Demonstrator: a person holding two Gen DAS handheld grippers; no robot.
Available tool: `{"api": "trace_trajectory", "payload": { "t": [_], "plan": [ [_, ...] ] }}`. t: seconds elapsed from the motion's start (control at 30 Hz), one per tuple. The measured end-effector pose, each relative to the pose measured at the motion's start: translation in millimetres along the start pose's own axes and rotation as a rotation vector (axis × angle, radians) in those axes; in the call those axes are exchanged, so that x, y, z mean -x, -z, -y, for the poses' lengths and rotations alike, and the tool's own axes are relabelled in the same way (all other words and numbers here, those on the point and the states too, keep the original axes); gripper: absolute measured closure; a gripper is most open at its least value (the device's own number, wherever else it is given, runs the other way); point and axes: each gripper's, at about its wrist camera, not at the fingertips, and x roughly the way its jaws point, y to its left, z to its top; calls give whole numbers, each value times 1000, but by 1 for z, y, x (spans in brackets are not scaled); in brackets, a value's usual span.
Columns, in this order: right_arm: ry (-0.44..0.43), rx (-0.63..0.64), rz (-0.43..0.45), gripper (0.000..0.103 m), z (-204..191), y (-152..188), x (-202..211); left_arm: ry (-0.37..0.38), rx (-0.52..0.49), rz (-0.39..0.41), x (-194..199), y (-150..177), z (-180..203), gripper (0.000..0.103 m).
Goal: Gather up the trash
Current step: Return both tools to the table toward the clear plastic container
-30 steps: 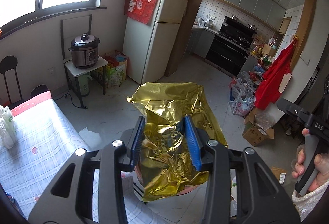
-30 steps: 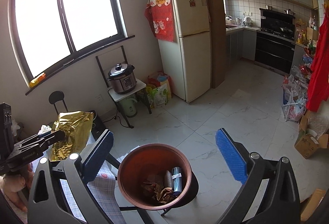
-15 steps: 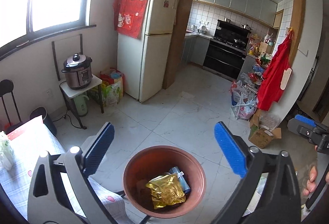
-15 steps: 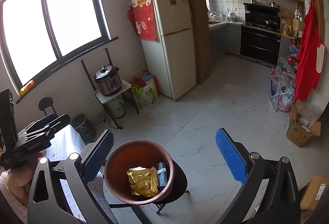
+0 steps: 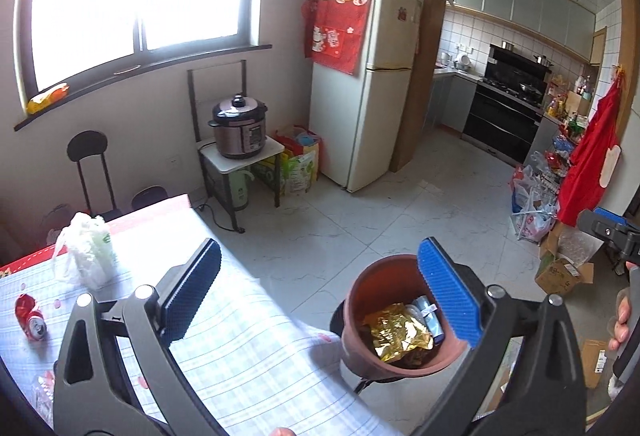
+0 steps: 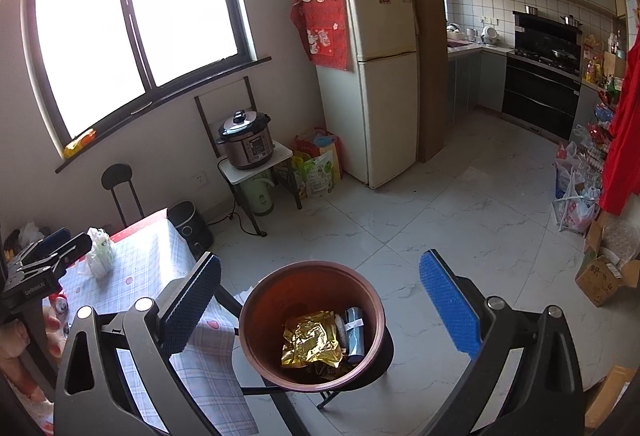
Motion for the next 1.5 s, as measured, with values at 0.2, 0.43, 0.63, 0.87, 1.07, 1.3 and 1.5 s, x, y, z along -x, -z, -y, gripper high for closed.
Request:
{"api": "trace_trajectory", "payload": {
  "t": [0.2,0.43,0.63,0.87,1.07,1.3,1.5],
  "plan": [
    [-57,102,-28,6,-62,2,-12,-133,86,29,58,14,-82,6],
    [-150,168,-68,6,-141,12,-23,-276,199,51,137,49,-179,6],
    [-203,223,-110,6,-208,32,-28,-392,343,60,209,102,-259,6],
    [-281,305,-184,6,-287,63,-34,-522,510,56,278,177,-337,6],
    [-383,365,-217,6,-350,89,-37,-566,630,9,305,245,-379,6],
    [-426,403,-346,6,-415,131,-59,-494,661,-83,276,290,-401,6],
    [-435,396,-422,6,-451,159,-70,-477,455,-209,216,303,-380,6]
  ]
}}
